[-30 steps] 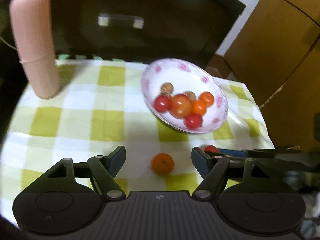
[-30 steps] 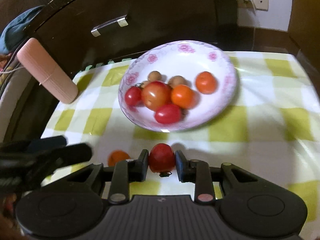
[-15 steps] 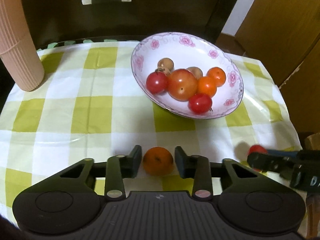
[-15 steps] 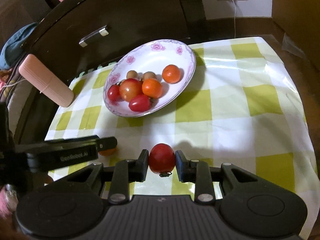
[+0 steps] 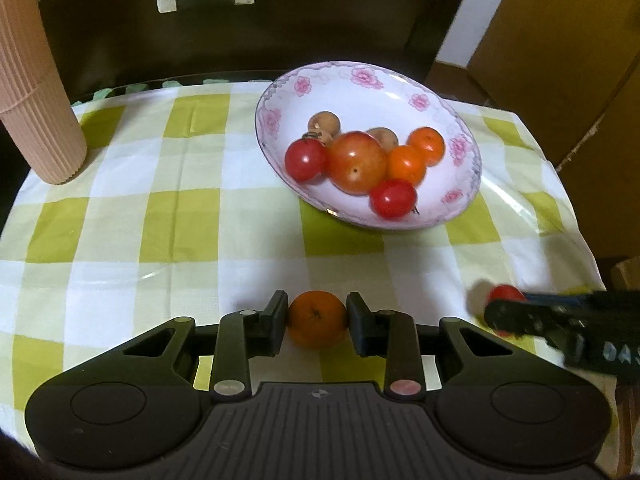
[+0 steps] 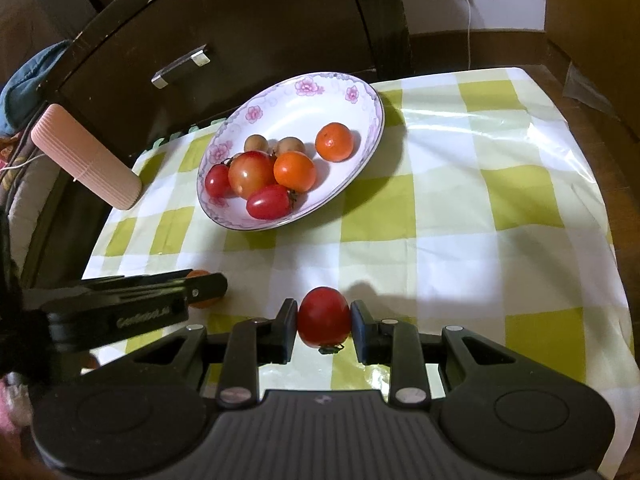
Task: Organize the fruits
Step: 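Lift the red tomato and mandarin off the cloth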
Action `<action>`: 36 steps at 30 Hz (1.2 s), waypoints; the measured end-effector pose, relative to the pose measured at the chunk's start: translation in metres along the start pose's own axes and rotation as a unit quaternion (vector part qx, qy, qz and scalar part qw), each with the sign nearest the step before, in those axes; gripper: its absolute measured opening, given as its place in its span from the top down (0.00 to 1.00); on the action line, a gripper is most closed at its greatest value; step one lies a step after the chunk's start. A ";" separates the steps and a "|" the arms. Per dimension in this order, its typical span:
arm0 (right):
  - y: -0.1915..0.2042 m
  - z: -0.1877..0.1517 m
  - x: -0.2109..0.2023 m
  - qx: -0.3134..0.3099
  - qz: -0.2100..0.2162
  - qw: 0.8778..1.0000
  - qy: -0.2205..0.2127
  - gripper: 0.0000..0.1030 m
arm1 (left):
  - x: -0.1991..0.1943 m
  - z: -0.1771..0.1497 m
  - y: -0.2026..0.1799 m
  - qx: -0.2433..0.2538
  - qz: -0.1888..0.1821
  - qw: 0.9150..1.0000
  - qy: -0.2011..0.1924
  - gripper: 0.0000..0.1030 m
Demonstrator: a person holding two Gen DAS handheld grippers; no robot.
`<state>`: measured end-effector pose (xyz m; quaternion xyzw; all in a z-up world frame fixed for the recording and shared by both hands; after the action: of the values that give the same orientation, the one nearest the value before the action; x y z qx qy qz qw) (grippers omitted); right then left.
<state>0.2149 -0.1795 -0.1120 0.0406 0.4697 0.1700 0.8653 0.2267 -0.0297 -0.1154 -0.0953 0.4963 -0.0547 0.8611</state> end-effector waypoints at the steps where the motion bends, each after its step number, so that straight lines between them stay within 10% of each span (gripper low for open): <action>1: 0.001 -0.001 0.000 -0.002 0.001 1.000 0.001 0.73 | -0.004 -0.003 -0.001 0.003 0.001 1.000 0.000 0.62; 36: 0.024 -0.035 0.009 -0.115 0.002 0.993 0.026 0.67 | -0.011 -0.064 -0.009 0.083 0.012 0.997 -0.002 0.40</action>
<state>0.1838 -0.1574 -0.1330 -0.0623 0.4693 0.2255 0.8515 0.1660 -0.0436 -0.1348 -0.0181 0.4893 -0.0850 0.8678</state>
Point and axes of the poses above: each gripper's, at about its wrist camera, not at the fingertips, and x roughly the way its jaws point, y to its left, z to its top, the point moved 8 cm from there along x, roughly the way its jaws point, and after that the axes turned 10 degrees about -x, right-handed, at the moved point
